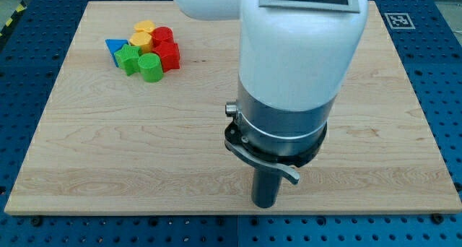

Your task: Move the cube towards the group of blocks

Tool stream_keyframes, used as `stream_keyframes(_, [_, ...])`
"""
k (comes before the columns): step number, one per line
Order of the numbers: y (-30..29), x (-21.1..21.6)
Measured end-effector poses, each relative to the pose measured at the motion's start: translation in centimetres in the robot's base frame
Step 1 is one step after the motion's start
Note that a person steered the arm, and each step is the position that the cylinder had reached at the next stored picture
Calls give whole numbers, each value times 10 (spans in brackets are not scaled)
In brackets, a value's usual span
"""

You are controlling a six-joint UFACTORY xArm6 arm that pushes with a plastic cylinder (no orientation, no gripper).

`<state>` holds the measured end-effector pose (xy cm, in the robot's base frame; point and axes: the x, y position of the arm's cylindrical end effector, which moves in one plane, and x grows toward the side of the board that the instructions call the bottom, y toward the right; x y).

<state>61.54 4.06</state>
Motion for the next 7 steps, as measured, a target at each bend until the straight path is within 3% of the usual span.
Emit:
stream_keyframes(2, [80,-23])
stream_keyframes(3, [81,-74])
stream_keyframes(5, [17,-92])
stream_keyframes(6, [0,-123])
stream_keyframes(7, [-6,-126])
